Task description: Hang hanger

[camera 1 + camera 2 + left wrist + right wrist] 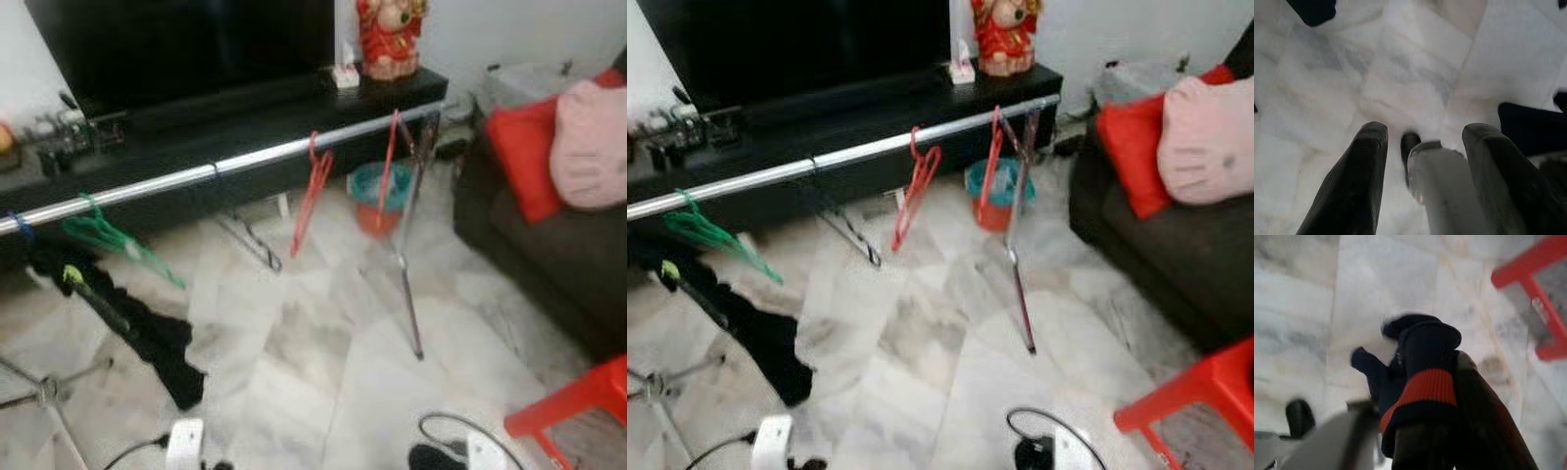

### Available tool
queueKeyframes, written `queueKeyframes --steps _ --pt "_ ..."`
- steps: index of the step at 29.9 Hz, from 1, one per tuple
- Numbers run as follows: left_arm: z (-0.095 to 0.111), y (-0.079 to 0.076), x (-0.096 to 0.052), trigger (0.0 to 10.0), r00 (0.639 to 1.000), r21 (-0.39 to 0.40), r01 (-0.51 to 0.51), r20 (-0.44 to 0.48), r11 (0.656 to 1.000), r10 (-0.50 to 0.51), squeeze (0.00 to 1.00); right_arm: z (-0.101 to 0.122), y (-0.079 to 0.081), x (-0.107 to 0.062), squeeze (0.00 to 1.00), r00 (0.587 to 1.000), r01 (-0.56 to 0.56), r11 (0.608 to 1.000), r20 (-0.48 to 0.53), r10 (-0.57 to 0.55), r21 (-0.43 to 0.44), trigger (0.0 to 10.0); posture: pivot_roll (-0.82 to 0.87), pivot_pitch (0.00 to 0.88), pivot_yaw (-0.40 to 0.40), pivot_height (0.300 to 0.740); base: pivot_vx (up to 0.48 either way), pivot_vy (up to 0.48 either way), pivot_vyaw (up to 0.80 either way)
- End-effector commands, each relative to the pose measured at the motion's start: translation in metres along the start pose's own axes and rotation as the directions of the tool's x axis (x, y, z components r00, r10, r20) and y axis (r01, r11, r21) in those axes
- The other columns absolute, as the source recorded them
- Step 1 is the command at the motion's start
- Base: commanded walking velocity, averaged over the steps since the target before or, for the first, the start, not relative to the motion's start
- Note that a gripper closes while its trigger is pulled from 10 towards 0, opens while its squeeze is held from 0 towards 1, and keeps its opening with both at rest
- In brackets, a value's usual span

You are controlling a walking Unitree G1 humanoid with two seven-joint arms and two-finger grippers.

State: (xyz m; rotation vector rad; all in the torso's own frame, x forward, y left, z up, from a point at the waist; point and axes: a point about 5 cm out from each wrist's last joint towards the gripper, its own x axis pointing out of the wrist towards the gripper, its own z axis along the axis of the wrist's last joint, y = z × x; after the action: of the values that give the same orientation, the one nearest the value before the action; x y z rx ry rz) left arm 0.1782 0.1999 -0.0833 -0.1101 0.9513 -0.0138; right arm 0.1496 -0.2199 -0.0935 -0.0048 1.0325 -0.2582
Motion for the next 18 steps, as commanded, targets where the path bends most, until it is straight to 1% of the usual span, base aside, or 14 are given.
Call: queueKeyframes --steps 1,18 --pt "-0.0034 0.0102 -0.0029 10.0 0.999 -0.004 -0.031 -0.01 1.0 0.031 0.0 0.0019 0.0081 0.0001 0.0 1.0 -0.02 1.0 0.009 0.02 0.015 10.0 -0.07 0.0 0.029 0.74 0.334 0.0 0.0" --pt "-0.004 0.0114 -0.0033 10.0 0.999 0.003 -0.036 -0.011 0.999 0.036 0.0 -0.002 0.0136 -0.0007 0.0 1.0 -0.031 0.999 0.001 0.031 0.013 10.0 -0.06 0.0 0.027 0.74 0.33 0.0 0.0"
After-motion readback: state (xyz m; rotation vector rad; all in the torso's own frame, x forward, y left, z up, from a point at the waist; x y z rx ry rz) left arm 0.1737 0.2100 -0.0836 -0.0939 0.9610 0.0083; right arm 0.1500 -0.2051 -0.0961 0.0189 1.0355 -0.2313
